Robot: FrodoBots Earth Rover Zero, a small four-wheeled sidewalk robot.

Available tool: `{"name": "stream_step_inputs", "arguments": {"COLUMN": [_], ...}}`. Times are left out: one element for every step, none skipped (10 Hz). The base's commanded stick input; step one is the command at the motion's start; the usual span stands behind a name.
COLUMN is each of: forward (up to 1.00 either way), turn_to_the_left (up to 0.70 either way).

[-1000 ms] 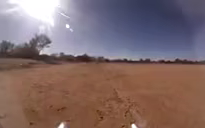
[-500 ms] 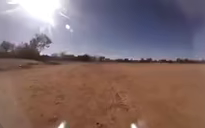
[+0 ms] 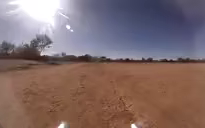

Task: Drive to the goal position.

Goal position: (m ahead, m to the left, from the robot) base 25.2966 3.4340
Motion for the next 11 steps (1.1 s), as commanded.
{"name": "stream_step_inputs", "arguments": {"forward": [0.50,0.50,0.50,0.50,0.50,0.50,0.50,0.50,0.50,0.50,0.50], "turn_to_the_left": [0.00,0.00,0.00,0.00,0.00,0.00,0.00,0.00,0.00,0.00,0.00]}}
